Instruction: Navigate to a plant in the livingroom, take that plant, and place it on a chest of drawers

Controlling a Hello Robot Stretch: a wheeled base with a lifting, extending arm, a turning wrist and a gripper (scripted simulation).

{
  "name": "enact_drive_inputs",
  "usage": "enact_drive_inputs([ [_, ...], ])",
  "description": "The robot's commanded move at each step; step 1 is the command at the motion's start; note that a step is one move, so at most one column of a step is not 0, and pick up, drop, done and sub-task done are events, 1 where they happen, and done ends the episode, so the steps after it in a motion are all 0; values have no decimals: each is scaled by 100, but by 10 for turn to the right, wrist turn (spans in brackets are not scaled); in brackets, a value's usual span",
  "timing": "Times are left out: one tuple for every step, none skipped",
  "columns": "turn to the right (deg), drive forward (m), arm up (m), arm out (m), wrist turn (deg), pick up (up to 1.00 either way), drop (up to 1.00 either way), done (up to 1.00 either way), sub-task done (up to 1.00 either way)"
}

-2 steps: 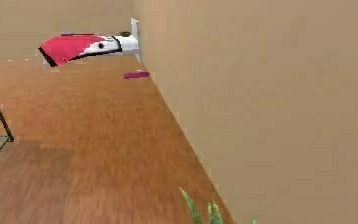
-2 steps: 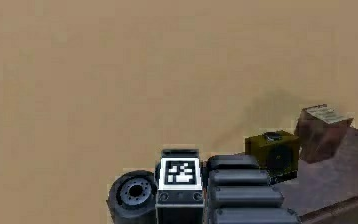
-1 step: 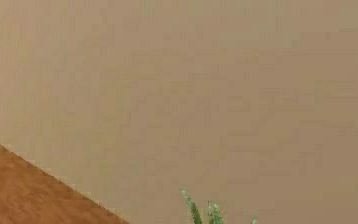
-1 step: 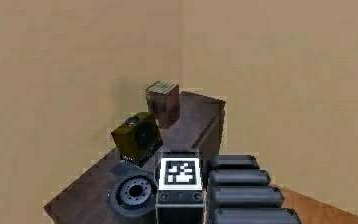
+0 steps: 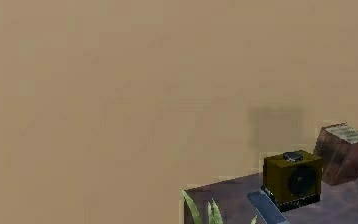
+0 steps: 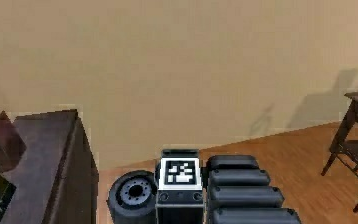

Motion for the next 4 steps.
enact_drive_inputs([
  [180,0,0,0,0,0,0,0,0],
  [-450,0,0,0,0,0,0,0,0],
  [-420,0,0,0,0,0,0,0,0],
  [450,0,0,0,0,0,0,0,0],
])
